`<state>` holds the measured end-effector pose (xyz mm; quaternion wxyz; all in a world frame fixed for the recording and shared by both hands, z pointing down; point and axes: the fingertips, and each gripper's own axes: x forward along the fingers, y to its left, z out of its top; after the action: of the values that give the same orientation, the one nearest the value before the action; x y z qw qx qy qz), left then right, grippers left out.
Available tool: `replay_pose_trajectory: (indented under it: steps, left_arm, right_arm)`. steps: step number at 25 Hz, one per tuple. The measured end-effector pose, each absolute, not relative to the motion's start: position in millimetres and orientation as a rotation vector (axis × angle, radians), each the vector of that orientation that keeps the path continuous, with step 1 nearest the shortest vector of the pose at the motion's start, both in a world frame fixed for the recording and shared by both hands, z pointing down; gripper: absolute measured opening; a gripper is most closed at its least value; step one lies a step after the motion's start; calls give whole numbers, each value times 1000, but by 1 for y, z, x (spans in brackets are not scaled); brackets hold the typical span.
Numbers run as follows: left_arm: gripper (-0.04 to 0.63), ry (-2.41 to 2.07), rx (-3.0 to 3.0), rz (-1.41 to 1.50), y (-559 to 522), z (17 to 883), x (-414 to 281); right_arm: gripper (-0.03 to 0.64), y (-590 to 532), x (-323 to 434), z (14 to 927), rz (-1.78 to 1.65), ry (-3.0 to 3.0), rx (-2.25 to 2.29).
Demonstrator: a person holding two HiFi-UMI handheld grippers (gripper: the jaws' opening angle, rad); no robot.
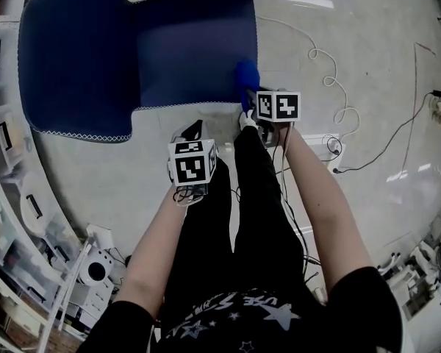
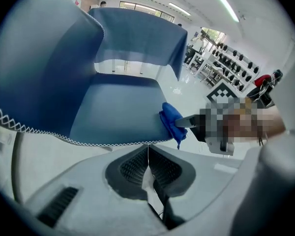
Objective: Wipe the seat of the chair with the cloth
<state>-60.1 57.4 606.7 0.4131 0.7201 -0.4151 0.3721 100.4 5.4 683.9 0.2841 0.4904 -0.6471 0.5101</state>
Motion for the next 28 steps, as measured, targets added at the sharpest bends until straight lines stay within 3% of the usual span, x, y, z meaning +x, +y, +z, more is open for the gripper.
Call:
replay_pose_trajectory:
  steps: [16,28]
  left_arm:
    - [20,-1083,1984,834,62,487,-78]
    - [20,-1214,2109,715,63,360,-102]
  right_arm:
    - [107,23,74,506,1353,-1870,1412]
    - [103,48,82,335,1060,-2080,1462]
